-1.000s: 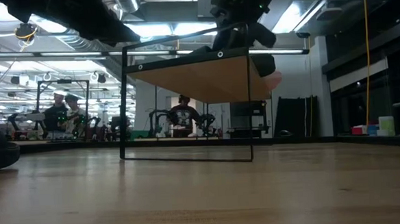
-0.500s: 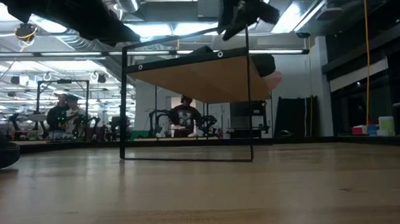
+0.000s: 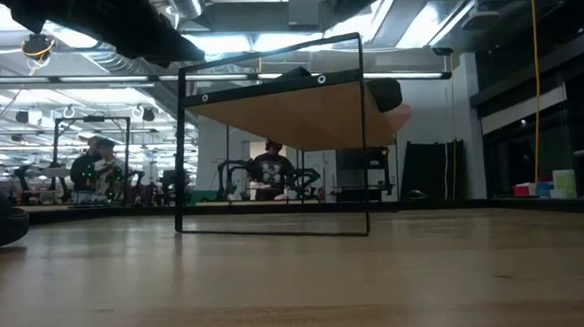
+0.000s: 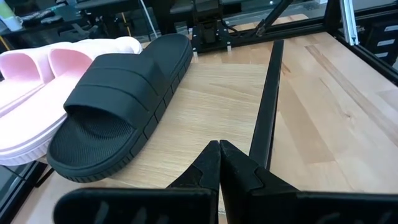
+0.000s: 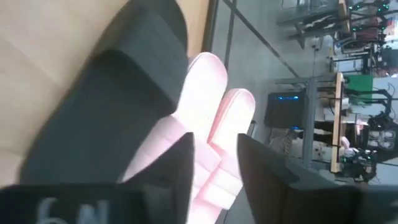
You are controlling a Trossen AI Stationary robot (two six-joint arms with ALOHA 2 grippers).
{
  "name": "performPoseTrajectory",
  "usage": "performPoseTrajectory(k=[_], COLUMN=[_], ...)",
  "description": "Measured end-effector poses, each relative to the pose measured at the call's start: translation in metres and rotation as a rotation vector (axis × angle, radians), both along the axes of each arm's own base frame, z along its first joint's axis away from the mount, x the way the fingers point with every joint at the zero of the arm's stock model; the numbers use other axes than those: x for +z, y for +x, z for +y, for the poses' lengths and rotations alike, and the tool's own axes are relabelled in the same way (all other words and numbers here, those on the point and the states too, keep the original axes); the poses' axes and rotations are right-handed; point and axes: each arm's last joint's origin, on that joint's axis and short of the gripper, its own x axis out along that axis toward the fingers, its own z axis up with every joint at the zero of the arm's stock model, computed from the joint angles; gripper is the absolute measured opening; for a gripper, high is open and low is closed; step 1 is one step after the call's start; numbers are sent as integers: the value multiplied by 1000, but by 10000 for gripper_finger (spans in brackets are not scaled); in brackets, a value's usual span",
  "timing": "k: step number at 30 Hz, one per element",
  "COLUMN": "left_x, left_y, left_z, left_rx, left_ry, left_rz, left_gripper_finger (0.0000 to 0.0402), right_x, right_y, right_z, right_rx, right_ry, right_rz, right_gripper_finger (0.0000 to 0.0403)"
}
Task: Pick and place slides into the shelf
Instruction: Put the black slide on the shelf
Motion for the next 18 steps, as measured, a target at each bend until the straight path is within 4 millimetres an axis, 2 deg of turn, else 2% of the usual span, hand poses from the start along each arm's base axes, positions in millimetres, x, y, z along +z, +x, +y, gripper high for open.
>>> performPoseTrajectory(k=[5, 7, 13, 18], left_x=[0, 0, -1, -5], left_y=[0, 0, 0, -2], left_z=[0, 0, -1, -4], left_rx=[-4, -4, -46, -107], left_ry=[9, 9, -11, -67], left_rz=[1, 1, 9, 57], left_gripper_finger=[0, 0, 0, 0], right_x=[-2, -4, -20, -47], right_y=[-9, -13, -23, -33], right_z=[28, 38, 72, 99], right_rx=[-17, -28, -72, -117], right_ry=[27, 60, 158, 168], right_rz=[-10, -22, -74, -129], right_gripper_finger=[33, 10, 6, 8])
